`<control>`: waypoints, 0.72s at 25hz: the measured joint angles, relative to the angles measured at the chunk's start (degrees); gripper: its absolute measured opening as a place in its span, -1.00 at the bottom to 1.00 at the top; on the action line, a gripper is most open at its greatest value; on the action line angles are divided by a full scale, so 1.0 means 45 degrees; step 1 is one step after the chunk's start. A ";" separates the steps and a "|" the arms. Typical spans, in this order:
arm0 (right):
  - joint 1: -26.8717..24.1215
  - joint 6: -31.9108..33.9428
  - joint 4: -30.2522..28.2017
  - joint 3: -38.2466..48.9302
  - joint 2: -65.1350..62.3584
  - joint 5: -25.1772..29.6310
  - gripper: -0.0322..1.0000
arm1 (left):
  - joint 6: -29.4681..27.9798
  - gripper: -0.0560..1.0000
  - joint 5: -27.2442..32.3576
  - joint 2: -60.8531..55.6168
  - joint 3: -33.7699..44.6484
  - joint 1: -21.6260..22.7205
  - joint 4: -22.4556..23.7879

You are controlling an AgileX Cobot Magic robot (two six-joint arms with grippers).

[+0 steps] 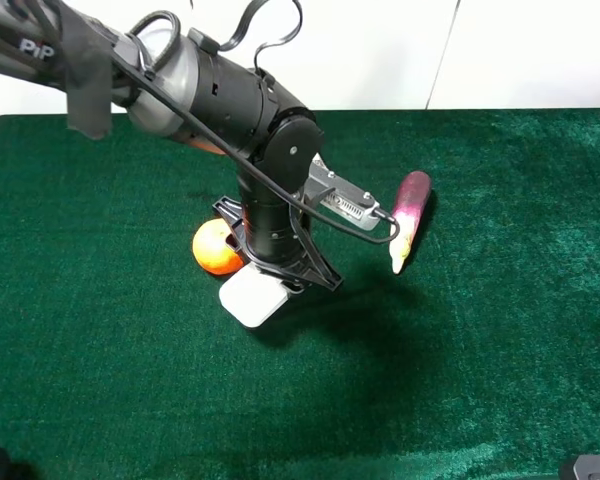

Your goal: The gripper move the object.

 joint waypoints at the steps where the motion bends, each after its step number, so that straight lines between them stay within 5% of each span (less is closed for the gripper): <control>1: 0.0000 0.0000 0.0000 0.0000 0.0000 0.0000 0.40 | 0.0010 0.29 0.0000 0.0016 0.0000 0.0000 0.0000; 18: 0.0000 0.0000 0.0000 0.0000 0.0000 0.0000 0.40 | 0.0042 0.29 0.0000 0.0029 0.0000 0.0000 0.0000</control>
